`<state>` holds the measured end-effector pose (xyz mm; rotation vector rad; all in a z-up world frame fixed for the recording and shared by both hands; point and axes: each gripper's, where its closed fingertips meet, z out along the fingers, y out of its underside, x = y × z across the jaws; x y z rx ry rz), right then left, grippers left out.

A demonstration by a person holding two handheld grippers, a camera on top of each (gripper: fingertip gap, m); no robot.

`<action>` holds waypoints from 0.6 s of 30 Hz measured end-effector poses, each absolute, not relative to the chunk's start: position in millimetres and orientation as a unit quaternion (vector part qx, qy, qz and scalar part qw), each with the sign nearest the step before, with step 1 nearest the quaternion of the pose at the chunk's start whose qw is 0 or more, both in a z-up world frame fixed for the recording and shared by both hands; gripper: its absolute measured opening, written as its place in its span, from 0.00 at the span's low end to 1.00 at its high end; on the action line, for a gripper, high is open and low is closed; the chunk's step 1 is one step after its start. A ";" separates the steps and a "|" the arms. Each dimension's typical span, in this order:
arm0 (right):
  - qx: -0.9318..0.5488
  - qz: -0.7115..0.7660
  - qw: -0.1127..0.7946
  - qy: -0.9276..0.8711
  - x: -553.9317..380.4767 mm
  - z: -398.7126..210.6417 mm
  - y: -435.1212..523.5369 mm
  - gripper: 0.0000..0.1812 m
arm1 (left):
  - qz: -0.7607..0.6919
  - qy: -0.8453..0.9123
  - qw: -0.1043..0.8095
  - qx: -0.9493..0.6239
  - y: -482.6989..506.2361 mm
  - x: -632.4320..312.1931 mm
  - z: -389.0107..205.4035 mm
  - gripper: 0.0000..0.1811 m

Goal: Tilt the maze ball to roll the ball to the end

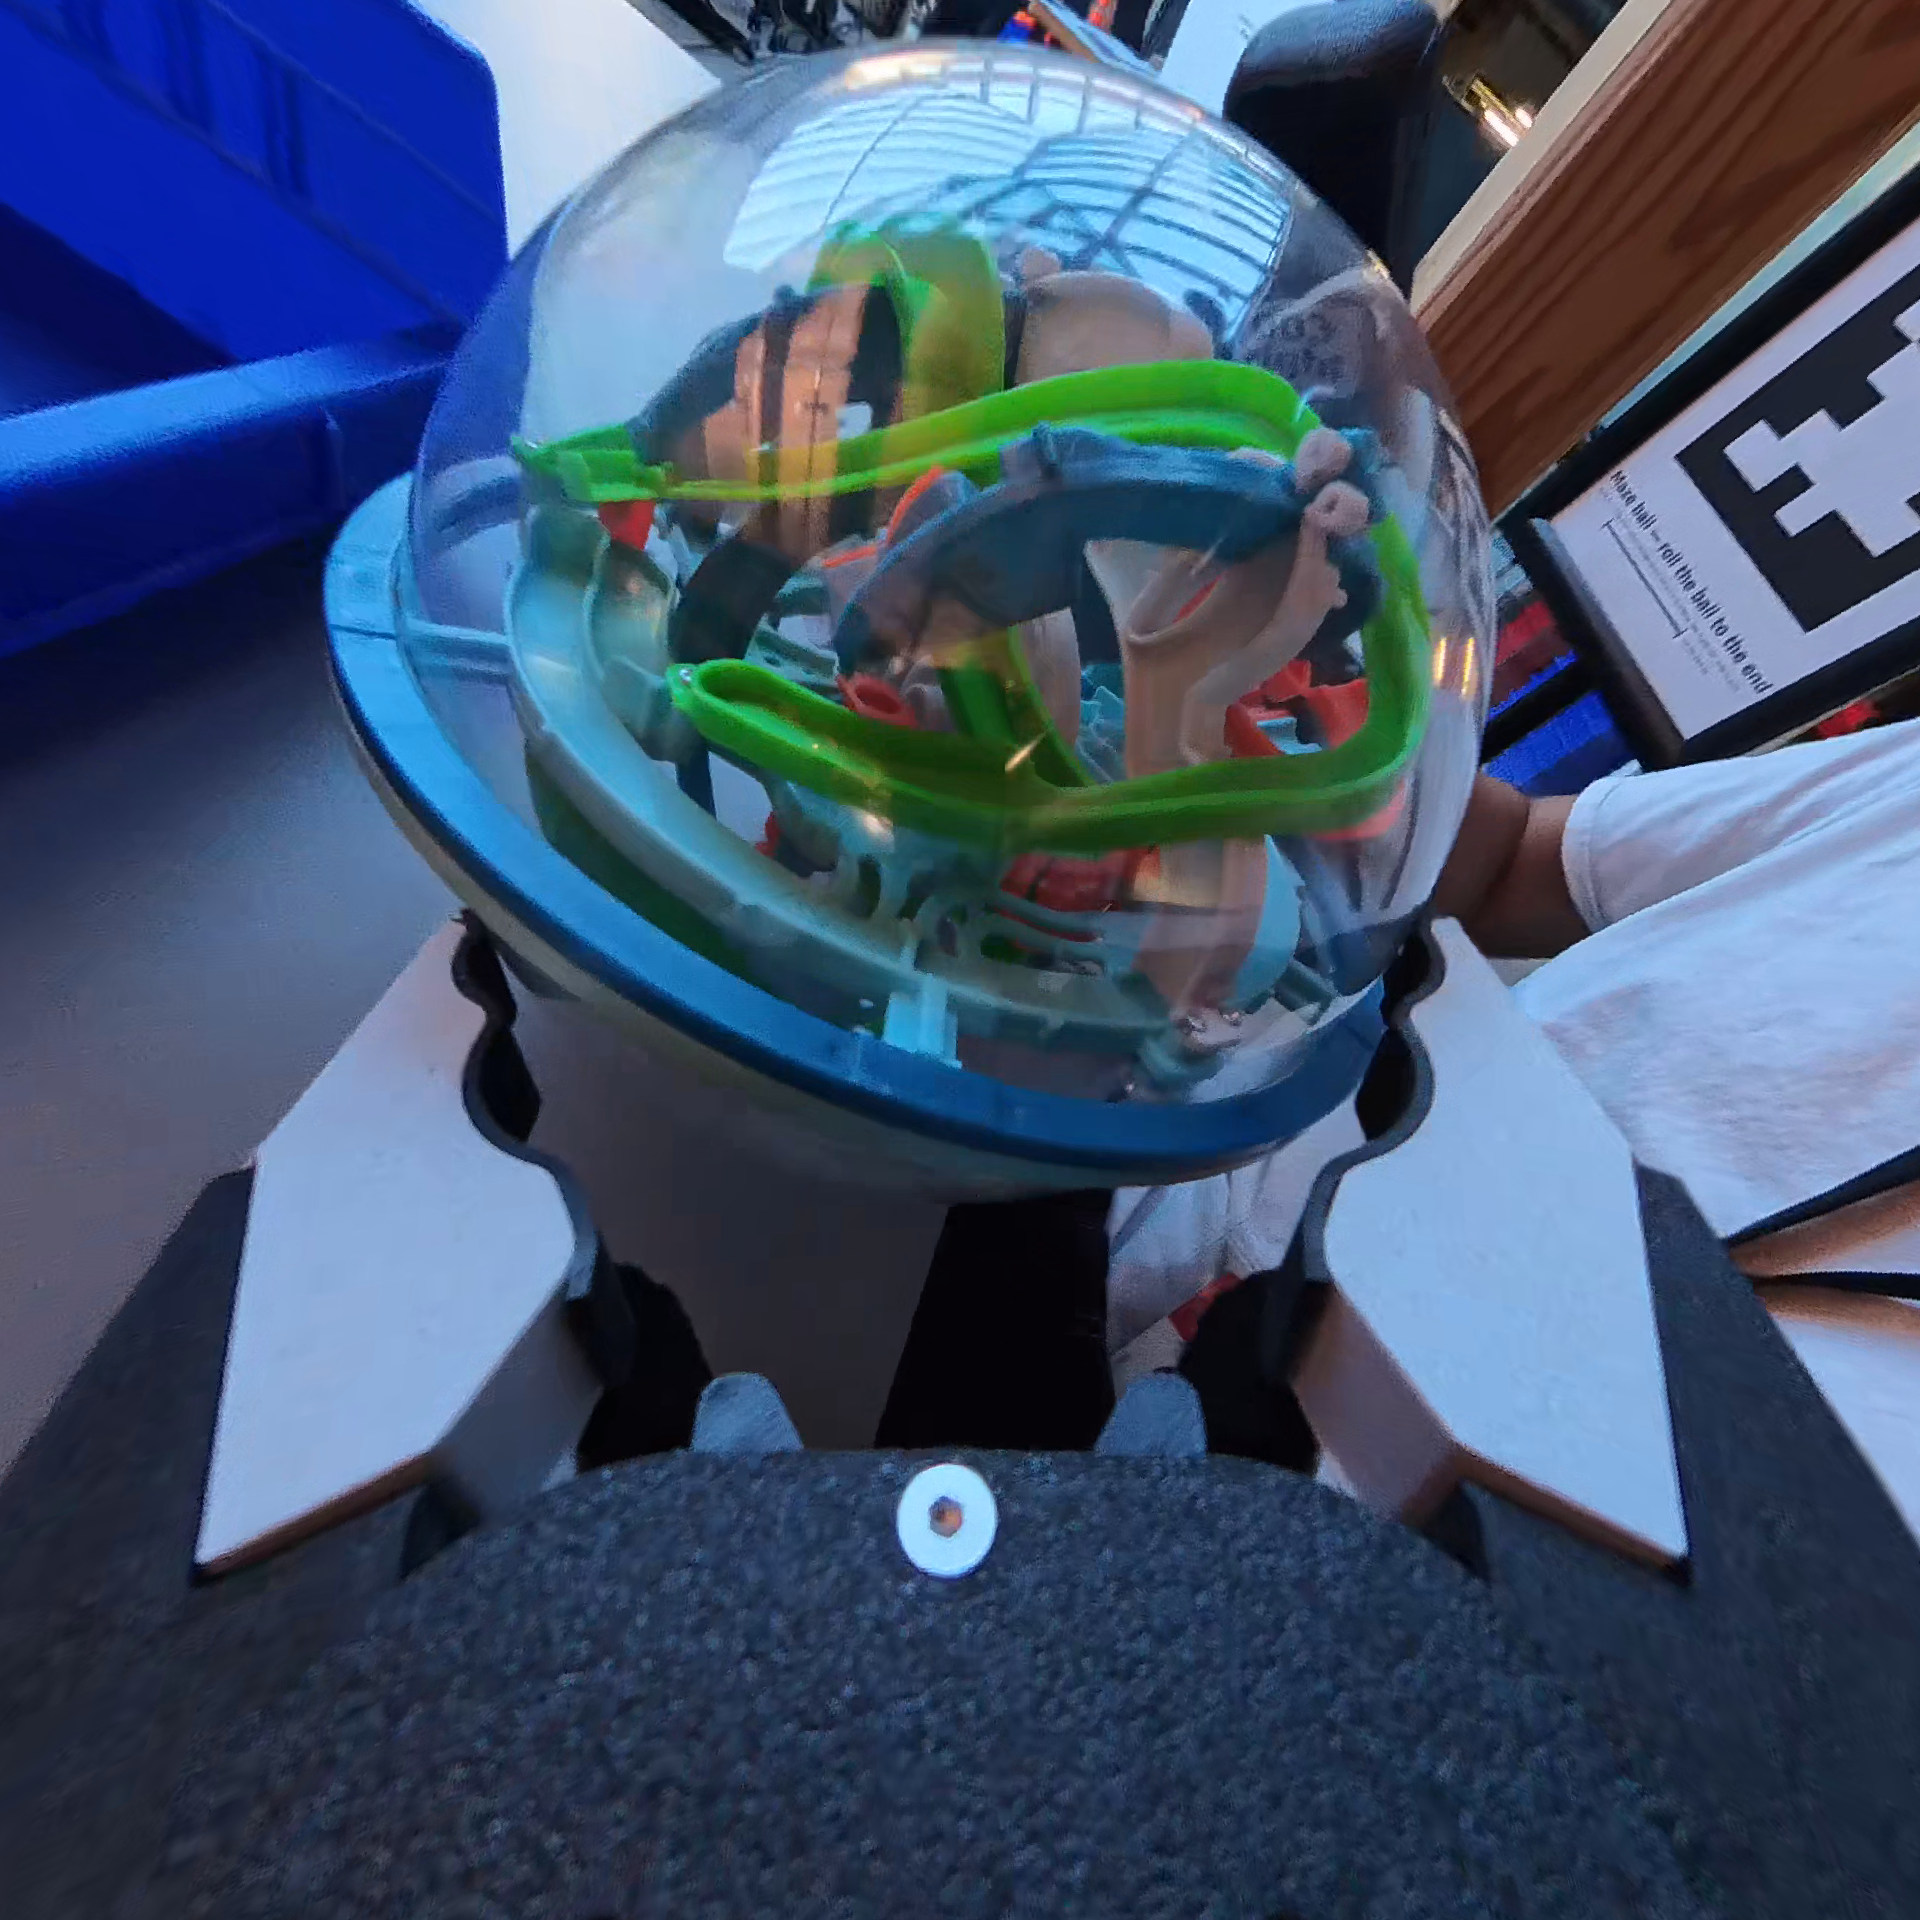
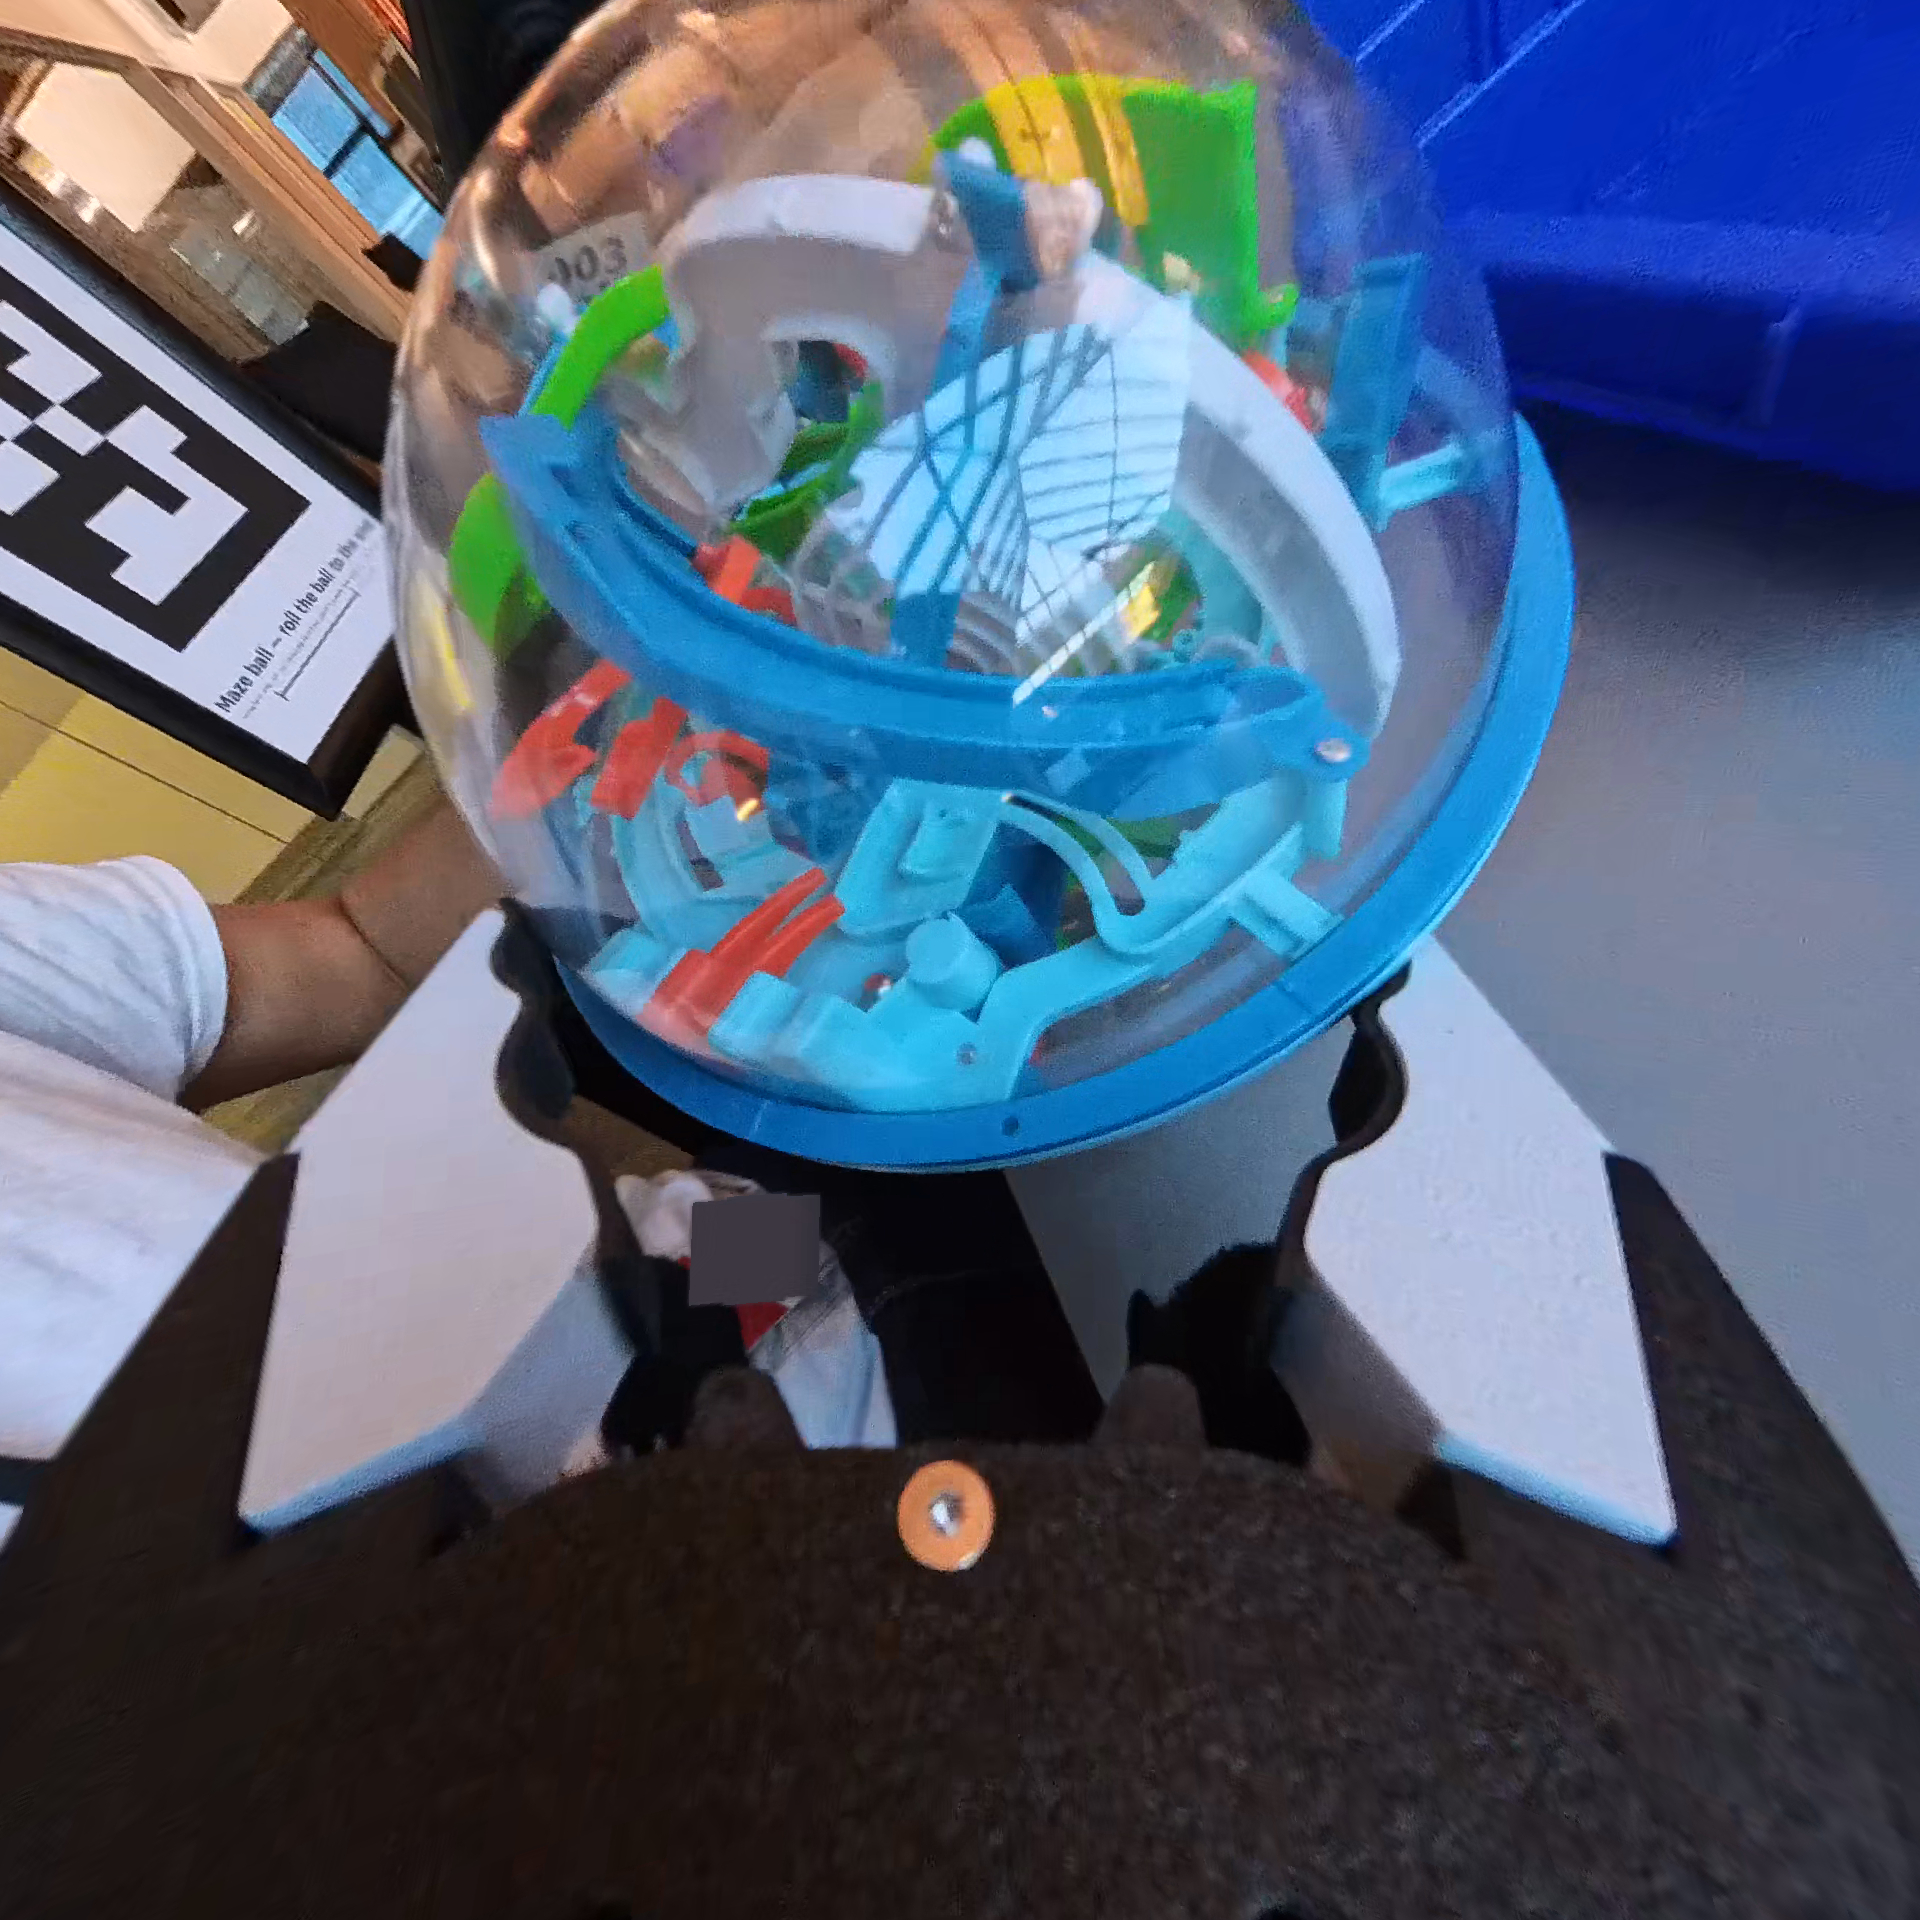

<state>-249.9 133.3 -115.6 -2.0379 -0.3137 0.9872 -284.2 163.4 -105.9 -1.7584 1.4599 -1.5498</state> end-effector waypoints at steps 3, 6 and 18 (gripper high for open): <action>-0.809 0.402 0.413 -0.116 -248.5 -115.0 132.4 0.82 | -0.554 0.511 0.182 -0.632 161.8 -282.9 -105.6 0.88; -0.813 0.390 0.415 -0.119 -247.7 -113.7 131.3 0.82 | -0.554 0.516 0.174 -0.630 159.2 -283.5 -107.7 0.88; -0.793 0.421 0.426 -0.112 -245.2 -116.3 137.0 0.82 | -0.540 0.509 0.193 -0.642 165.2 -278.1 -103.7 0.87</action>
